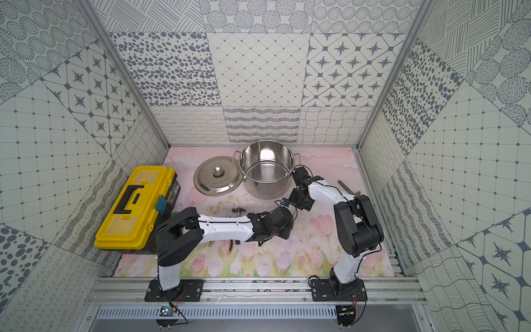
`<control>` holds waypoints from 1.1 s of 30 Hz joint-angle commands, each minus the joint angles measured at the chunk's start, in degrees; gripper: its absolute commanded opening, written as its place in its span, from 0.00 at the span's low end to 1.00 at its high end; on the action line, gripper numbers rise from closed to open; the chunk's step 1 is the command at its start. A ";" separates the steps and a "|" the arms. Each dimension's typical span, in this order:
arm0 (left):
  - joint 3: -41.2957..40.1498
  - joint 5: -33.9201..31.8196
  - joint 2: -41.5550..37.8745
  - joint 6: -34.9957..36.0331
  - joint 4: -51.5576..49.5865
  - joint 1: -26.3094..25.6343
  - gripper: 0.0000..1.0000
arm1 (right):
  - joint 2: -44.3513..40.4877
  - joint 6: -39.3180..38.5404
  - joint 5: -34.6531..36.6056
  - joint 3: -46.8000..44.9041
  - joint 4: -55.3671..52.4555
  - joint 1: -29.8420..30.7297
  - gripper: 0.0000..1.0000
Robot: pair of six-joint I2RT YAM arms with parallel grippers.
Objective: Stir the soup with a spoon
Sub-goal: Pick up the spoon from the center of the board.
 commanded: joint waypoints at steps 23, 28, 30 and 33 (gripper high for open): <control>3.42 1.72 7.23 -8.39 2.55 -1.21 0.20 | -0.05 3.40 -2.50 -3.18 -1.85 0.19 0.00; 3.68 0.82 6.41 -8.11 0.13 -1.23 0.00 | -2.14 3.75 -2.72 -3.65 -1.85 0.19 0.00; 3.24 0.88 5.51 -7.24 -0.28 -1.25 0.00 | -4.18 3.67 -2.87 -3.37 -1.74 0.19 0.00; 2.66 1.36 3.84 -5.60 -1.17 -1.30 0.00 | -8.13 4.00 -2.50 -2.62 -1.78 -0.01 0.10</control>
